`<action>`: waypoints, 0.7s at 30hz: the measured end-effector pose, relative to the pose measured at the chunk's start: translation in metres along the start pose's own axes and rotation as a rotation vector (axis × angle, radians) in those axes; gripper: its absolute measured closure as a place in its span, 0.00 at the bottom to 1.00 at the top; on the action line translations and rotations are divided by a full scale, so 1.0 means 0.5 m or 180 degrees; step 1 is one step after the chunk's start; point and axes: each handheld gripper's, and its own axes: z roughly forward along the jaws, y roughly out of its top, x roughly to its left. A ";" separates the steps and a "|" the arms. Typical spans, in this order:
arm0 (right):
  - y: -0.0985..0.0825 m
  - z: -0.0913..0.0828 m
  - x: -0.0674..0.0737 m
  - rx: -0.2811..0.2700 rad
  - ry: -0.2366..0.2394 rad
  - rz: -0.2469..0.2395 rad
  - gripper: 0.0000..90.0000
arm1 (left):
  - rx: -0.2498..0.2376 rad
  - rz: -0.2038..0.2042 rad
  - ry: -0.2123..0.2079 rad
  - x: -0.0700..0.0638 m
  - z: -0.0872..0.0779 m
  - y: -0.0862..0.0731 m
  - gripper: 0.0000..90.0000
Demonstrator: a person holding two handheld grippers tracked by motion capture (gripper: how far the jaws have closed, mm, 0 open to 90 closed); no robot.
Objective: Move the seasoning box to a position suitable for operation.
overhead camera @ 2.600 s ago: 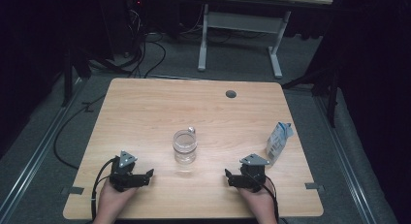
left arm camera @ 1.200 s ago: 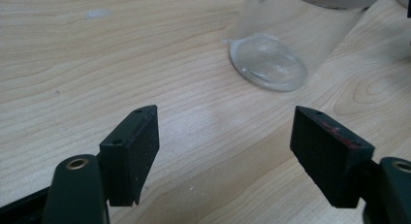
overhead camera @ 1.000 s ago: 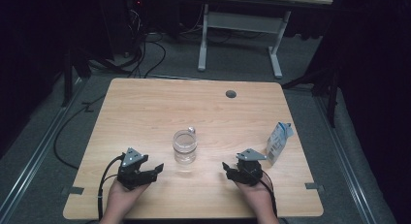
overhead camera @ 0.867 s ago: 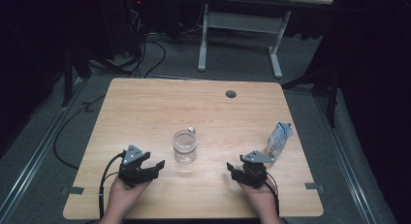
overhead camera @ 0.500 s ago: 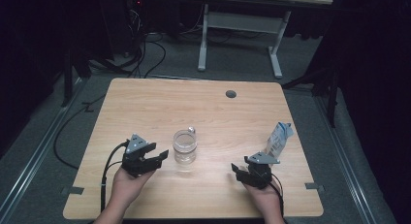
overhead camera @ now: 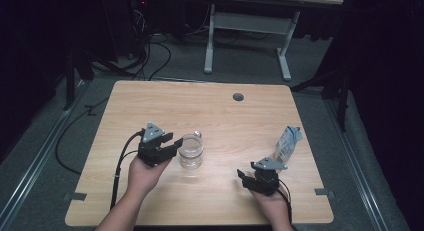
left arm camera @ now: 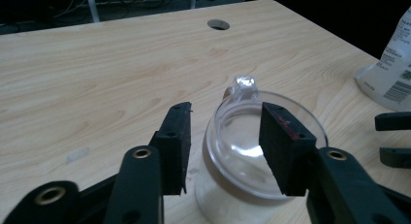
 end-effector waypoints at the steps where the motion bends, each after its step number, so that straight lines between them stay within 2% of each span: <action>1: 0.000 0.000 0.000 0.0000 0.0000 0.0000 0.42 | -0.0013 -0.0003 -0.0006 -0.001 0.003 0.002 0.62; 3: 0.000 0.000 0.000 -0.0004 -0.0002 -0.0005 0.42 | -0.0055 0.0063 -0.0025 -0.003 0.017 0.011 0.65; 4: 0.000 0.000 0.001 -0.0004 -0.0001 -0.0005 0.42 | -0.0040 0.0061 -0.0002 -0.005 0.020 0.013 0.68; 7: 0.000 0.000 0.001 0.0000 0.0004 -0.0014 0.42 | -0.0005 0.0013 0.0010 -0.007 0.036 0.022 0.71; 8: 0.000 0.000 0.001 0.0001 0.0005 -0.0016 0.42 | 0.0017 0.0026 0.0021 -0.008 0.045 0.027 0.74; 10: 0.000 0.000 0.001 0.0001 0.0007 -0.0016 0.42 | 0.0042 0.0055 0.0038 -0.009 0.052 0.030 0.76; 11: 0.001 -0.001 0.001 0.0003 0.0004 -0.0017 0.42 | 0.0067 0.0069 0.0045 -0.010 0.057 0.033 0.81; 14: 0.000 -0.001 0.001 0.0006 0.0000 -0.0024 0.42 | 0.0115 0.0039 0.0007 -0.010 0.074 0.043 0.87; 16: 0.000 -0.001 0.001 0.0005 0.0000 -0.0027 0.42 | 0.0156 0.0031 0.0012 -0.009 0.080 0.045 0.87; 18: 0.000 -0.002 0.001 0.0007 0.0001 -0.0029 0.42 | 0.0207 0.0084 0.0095 -0.011 0.093 0.049 0.90; 19: 0.000 -0.002 0.001 0.0006 -0.0002 -0.0038 0.42 | 0.0216 0.0093 0.0118 -0.011 0.095 0.050 0.95; 21: 0.000 -0.001 0.001 0.0006 -0.0005 -0.0040 0.42 | 0.0222 0.0059 0.0078 -0.009 0.100 0.054 0.96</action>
